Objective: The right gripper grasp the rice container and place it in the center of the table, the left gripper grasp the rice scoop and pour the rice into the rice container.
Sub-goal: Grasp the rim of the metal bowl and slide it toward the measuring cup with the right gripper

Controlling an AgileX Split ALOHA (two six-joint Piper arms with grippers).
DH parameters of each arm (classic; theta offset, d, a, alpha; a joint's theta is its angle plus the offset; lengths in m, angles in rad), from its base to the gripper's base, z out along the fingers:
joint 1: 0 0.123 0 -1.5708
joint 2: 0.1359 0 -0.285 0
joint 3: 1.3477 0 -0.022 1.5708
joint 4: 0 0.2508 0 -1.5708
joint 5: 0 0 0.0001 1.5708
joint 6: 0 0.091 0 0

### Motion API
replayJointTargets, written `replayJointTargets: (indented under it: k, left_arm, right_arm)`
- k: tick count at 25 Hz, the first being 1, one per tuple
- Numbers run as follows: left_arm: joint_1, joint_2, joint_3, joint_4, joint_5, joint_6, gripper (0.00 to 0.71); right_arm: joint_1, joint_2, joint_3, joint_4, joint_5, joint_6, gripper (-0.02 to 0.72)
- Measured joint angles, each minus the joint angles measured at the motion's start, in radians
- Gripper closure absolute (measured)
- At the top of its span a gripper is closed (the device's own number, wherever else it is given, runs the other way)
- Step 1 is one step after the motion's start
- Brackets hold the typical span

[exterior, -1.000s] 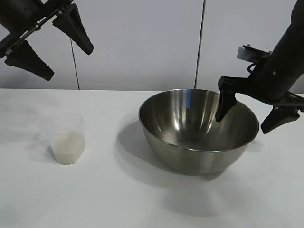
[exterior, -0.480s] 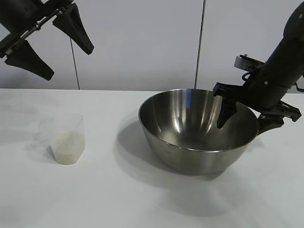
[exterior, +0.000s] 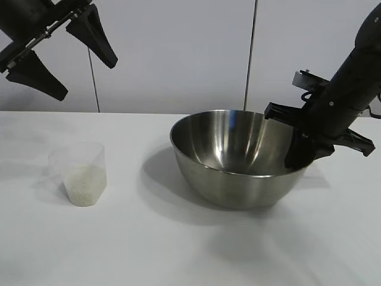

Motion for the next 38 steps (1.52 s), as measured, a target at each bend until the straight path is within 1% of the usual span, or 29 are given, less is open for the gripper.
replayJointTargets:
  k: [3, 8, 10, 12, 14, 17, 19, 23, 26, 31, 36, 37, 38]
  left_arm:
    - [0.000, 0.000, 0.000, 0.000, 0.000, 0.000, 0.016]
    - [0.000, 0.000, 0.000, 0.000, 0.000, 0.000, 0.016]
    - [0.000, 0.000, 0.000, 0.000, -0.001, 0.000, 0.016]
    - [0.000, 0.000, 0.000, 0.000, -0.001, 0.000, 0.016]
    - [0.000, 0.000, 0.000, 0.000, -0.001, 0.000, 0.016]
    - [0.000, 0.000, 0.000, 0.000, -0.003, 0.000, 0.016]
    - [0.000, 0.000, 0.000, 0.000, -0.007, 0.000, 0.016]
    - [0.000, 0.000, 0.000, 0.000, -0.021, 0.000, 0.016]
    - [0.000, 0.000, 0.000, 0.000, -0.035, 0.000, 0.016]
    - [0.000, 0.000, 0.000, 0.000, -0.037, 0.000, 0.016]
    - [0.000, 0.000, 0.000, 0.000, -0.037, 0.000, 0.016]
    - [0.000, 0.000, 0.000, 0.000, -0.037, 0.000, 0.016]
    - [0.000, 0.000, 0.000, 0.000, -0.037, 0.000, 0.016]
  right_arm:
    - [0.000, -0.040, 0.000, 0.033, 0.009, -0.024, 0.685]
    - [0.009, -0.091, 0.000, 0.118, 0.040, -0.089, 0.686]
    - [0.038, -0.097, 0.000, 0.122, 0.050, -0.104, 0.688]
    - [0.082, -0.095, 0.000, 0.097, 0.056, -0.104, 0.690]
    - [0.141, -0.088, 0.000, 0.060, 0.054, -0.091, 0.692]
    - [0.214, -0.073, 0.000, 0.007, 0.025, -0.048, 0.692]
    - [0.245, -0.057, 0.000, -0.034, 0.002, -0.017, 0.692]
    - [0.267, -0.032, 0.000, -0.108, -0.030, 0.052, 0.692]
    - [0.267, -0.016, 0.000, -0.148, -0.042, 0.084, 0.692]
    - [0.267, 0.003, 0.000, -0.166, -0.042, 0.098, 0.692]
    - [0.267, 0.013, 0.000, -0.164, -0.049, 0.102, 0.692]
    - [0.267, 0.013, 0.000, -0.161, -0.050, 0.103, 0.680]
    - [0.267, 0.013, 0.000, -0.162, -0.051, 0.103, 0.651]
